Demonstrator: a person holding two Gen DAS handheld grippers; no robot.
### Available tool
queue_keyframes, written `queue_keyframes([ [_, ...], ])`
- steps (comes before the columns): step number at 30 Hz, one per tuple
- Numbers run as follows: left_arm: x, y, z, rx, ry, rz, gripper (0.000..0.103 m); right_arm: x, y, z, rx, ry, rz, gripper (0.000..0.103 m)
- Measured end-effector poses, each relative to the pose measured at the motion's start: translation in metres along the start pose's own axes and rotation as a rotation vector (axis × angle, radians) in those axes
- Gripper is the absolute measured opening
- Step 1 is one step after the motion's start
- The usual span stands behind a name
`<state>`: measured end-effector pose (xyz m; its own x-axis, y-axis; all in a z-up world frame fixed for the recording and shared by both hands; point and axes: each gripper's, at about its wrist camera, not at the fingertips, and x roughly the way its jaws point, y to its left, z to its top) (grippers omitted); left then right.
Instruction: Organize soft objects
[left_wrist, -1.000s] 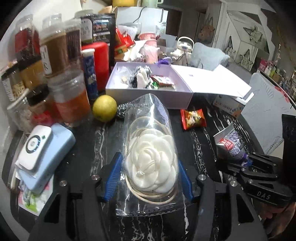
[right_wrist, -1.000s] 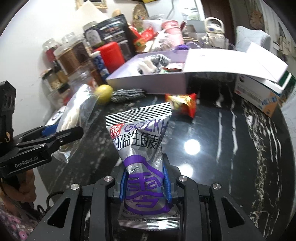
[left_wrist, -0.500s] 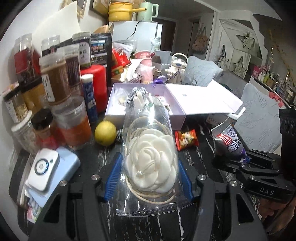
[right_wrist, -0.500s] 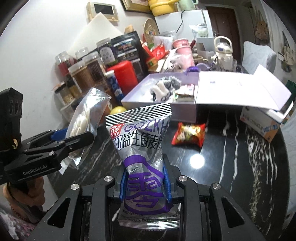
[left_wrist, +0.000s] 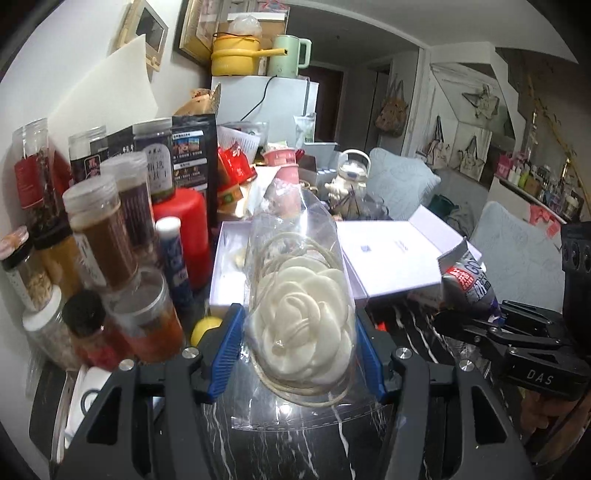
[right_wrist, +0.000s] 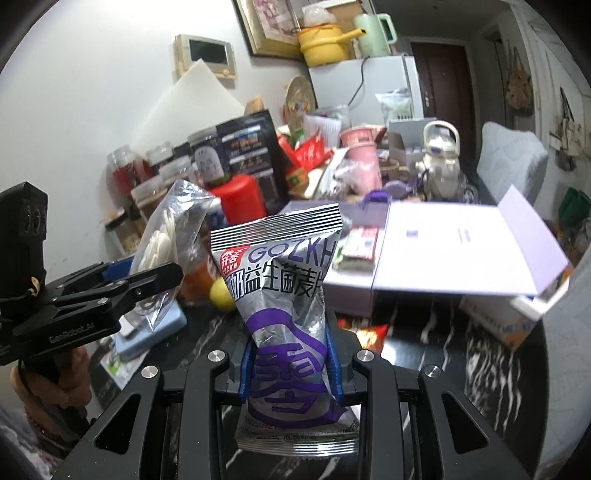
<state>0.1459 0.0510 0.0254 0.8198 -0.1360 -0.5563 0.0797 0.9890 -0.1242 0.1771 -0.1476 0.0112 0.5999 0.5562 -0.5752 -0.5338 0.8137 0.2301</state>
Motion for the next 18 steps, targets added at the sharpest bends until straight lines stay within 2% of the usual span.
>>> queue_keyframes([
  [9, 0.009, 0.010, 0.032, 0.013, -0.071, 0.030, 0.057, 0.007, -0.007, 0.037, -0.025, -0.046, 0.007, 0.031],
  [18, 0.030, 0.015, 0.062, 0.024, -0.104, 0.019, 0.057, 0.027, -0.012, 0.072, -0.070, -0.073, 0.009, 0.031],
])
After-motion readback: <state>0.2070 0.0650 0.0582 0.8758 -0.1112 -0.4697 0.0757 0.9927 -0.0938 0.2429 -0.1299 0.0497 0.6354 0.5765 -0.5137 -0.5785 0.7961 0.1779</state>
